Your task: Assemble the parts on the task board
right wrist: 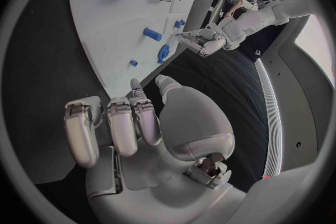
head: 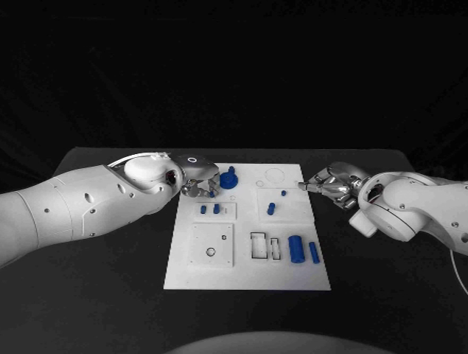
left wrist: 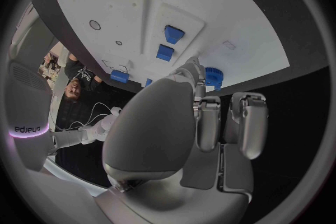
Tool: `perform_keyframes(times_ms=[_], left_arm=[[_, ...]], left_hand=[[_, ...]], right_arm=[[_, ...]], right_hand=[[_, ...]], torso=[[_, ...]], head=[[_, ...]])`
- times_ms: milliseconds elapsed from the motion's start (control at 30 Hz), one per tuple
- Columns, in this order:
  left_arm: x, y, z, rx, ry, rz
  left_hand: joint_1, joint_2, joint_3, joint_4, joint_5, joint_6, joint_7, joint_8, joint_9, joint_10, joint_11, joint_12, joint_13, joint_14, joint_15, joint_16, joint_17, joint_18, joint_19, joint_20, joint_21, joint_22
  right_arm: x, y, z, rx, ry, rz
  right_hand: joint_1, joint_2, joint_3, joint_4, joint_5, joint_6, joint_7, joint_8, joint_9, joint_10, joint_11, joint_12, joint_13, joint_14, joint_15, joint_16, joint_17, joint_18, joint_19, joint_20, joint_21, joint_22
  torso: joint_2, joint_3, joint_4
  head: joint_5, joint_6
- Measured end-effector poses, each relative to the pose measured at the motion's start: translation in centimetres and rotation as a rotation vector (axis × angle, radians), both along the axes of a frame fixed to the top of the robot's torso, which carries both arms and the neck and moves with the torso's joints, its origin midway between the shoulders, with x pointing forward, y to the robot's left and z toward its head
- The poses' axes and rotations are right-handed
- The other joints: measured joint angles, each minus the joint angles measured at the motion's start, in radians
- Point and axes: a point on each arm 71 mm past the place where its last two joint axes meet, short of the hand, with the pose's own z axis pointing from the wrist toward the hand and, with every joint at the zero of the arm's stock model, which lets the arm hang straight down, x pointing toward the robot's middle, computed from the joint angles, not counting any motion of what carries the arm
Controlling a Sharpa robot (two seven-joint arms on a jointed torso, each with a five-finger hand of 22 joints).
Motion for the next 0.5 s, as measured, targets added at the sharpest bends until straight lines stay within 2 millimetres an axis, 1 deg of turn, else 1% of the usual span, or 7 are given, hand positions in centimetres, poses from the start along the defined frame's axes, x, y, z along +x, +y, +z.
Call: perform_keyframes(times_ms=[233, 300, 500], left_arm=[[-0.04, -0.32, -0.11, 0.001, 0.004, -0.006], [0.00, -0.33, -0.14, 0.002, 0.004, -0.005], [0.29, -0.17, -0.25, 0.006, 0.003, 0.003]], left_hand=[[0.000, 0.000, 0.002, -0.002, 0.000, 0.000, 0.000, -0.003, 0.000, -0.003, 0.000, 0.000, 0.000, 0.000, 0.000, 0.000, 0.001, 0.000, 0.000, 0.000, 0.000, 0.000], [0.000, 0.000, 0.003, -0.003, 0.000, -0.003, -0.004, -0.003, 0.000, -0.006, -0.004, 0.000, 0.000, 0.000, 0.000, 0.000, 0.001, 0.000, 0.000, 0.000, 0.000, 0.000], [0.000, 0.000, 0.003, -0.003, 0.000, -0.004, -0.004, -0.003, -0.001, -0.006, -0.004, 0.000, 0.000, 0.000, 0.000, 0.000, 0.001, 0.000, 0.000, 0.000, 0.000, 0.000]], right_arm=[[-0.01, 0.01, 0.00, 0.000, 0.001, 0.000], [-0.01, 0.02, -0.01, 0.000, 0.001, 0.001], [-0.02, 0.05, -0.02, 0.000, 0.003, 0.002]], right_hand=[[0.000, 0.000, 0.000, 0.000, 0.000, 0.000, 0.000, 0.000, 0.000, 0.000, 0.000, 0.000, 0.000, 0.000, 0.000, 0.000, 0.000, 0.000, 0.000, 0.000, 0.000, 0.000], [0.000, 0.000, 0.000, 0.000, 0.000, 0.000, 0.000, 0.000, 0.000, 0.000, 0.000, 0.000, 0.000, 0.000, 0.000, 0.000, 0.000, 0.000, 0.000, 0.000, 0.000, 0.000], [0.000, 0.000, 0.000, 0.000, 0.000, 0.000, 0.000, 0.000, 0.000, 0.000, 0.000, 0.000, 0.000, 0.000, 0.000, 0.000, 0.000, 0.000, 0.000, 0.000, 0.000, 0.000]], torso=[[0.000, 0.0000, 0.0004], [0.000, 0.0000, 0.0004], [0.000, -0.0006, -0.0005]], head=[[-0.001, -0.001], [0.001, 0.001], [0.002, 0.004]])
